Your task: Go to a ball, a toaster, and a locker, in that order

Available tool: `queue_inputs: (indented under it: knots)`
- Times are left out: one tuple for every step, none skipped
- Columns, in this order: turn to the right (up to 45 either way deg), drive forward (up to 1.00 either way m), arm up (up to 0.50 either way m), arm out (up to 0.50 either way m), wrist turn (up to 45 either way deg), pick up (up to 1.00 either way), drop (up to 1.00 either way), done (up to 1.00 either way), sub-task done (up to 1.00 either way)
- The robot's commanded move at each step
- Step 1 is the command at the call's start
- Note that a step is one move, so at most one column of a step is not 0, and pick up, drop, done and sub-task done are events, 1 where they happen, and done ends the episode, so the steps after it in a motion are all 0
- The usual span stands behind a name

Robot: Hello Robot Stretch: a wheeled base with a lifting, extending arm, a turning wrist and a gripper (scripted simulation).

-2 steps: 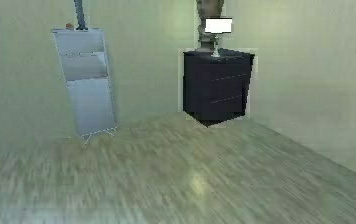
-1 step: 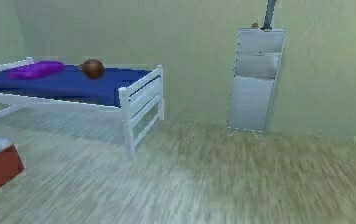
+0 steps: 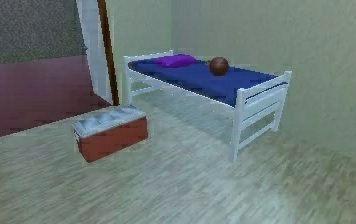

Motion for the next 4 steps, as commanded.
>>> queue_inputs:
  knots:
    - [0.0,0.2,0.0,0.0,0.0,0.0,0.0,0.0,0.0]
    - [36.0,0.0,0.0,0.0,0.0,0.0,0.0,0.0,0.0]
    - [0.0,1.0,0.0,0.0,0.0,0.0,0.0,0.0,0.0]
    - [6.0,0.0,0.0,0.0,0.0,0.0,0.0,0.0,0.0]
